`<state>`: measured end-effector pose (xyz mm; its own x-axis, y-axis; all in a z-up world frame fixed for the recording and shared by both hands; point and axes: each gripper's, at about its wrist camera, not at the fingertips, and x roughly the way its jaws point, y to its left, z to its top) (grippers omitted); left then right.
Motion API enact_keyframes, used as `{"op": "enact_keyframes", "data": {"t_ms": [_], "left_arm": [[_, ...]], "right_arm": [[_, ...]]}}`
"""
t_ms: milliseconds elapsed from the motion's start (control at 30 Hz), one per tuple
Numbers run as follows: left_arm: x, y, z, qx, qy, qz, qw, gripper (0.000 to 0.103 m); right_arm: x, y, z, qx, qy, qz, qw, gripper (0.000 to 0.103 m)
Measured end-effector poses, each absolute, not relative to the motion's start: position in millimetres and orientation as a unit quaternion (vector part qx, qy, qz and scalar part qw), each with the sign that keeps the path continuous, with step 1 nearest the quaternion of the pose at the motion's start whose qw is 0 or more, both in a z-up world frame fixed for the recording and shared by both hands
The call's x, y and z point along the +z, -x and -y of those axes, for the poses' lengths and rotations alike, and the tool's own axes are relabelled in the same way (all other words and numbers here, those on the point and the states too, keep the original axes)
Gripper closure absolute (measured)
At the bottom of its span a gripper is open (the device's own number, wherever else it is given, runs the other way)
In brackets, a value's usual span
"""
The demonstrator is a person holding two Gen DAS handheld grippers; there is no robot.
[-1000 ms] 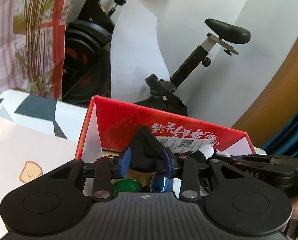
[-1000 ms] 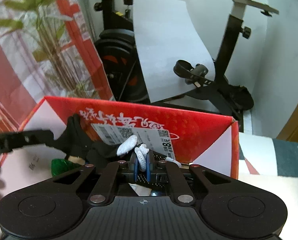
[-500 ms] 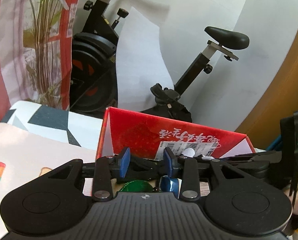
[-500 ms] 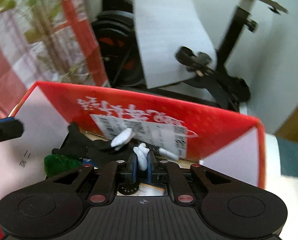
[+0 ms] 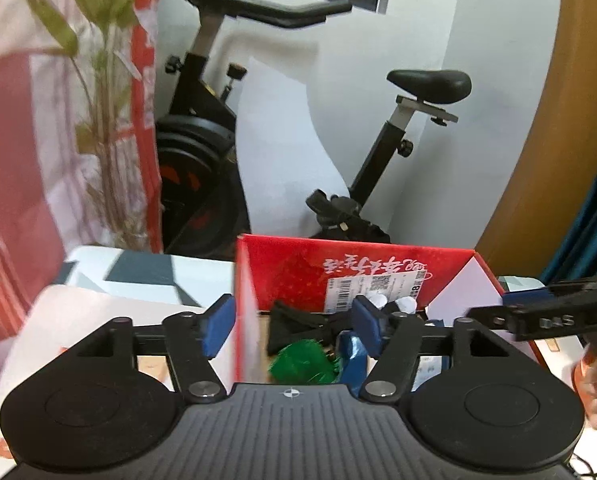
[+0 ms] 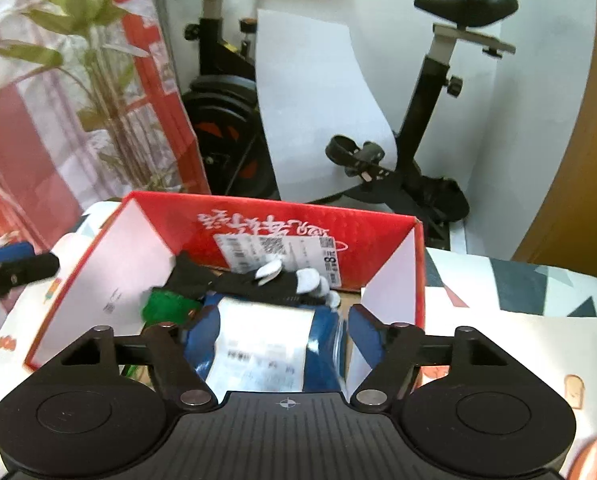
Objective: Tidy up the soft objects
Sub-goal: 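Lower the glove into the box and open the left gripper, then withdraw the left gripper from the box toward the grey cloth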
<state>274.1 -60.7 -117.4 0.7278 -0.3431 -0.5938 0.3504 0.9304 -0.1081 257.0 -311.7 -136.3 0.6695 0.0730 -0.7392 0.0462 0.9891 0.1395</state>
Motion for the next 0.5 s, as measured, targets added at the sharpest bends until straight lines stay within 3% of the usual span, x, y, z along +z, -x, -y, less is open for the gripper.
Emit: {"op": "enact_keyframes", "data": {"t_ms": [100, 267, 500], "left_arm": [[-103, -258, 41, -0.176, -0.015, -0.307, 0.935, 0.030], [-83, -224, 8, -0.173, -0.045, -0.287, 0.941, 0.018], [-85, -173, -24, -0.172, -0.078, -0.297, 0.936, 0.007]], "right_arm": [[-125, -229, 309, 0.010, -0.077, -0.390, 0.918, 0.013], [-118, -182, 306, 0.019, -0.090, -0.367, 0.926, 0.000], [-132, -127, 299, 0.024, -0.103, -0.363, 0.926, 0.000]]}}
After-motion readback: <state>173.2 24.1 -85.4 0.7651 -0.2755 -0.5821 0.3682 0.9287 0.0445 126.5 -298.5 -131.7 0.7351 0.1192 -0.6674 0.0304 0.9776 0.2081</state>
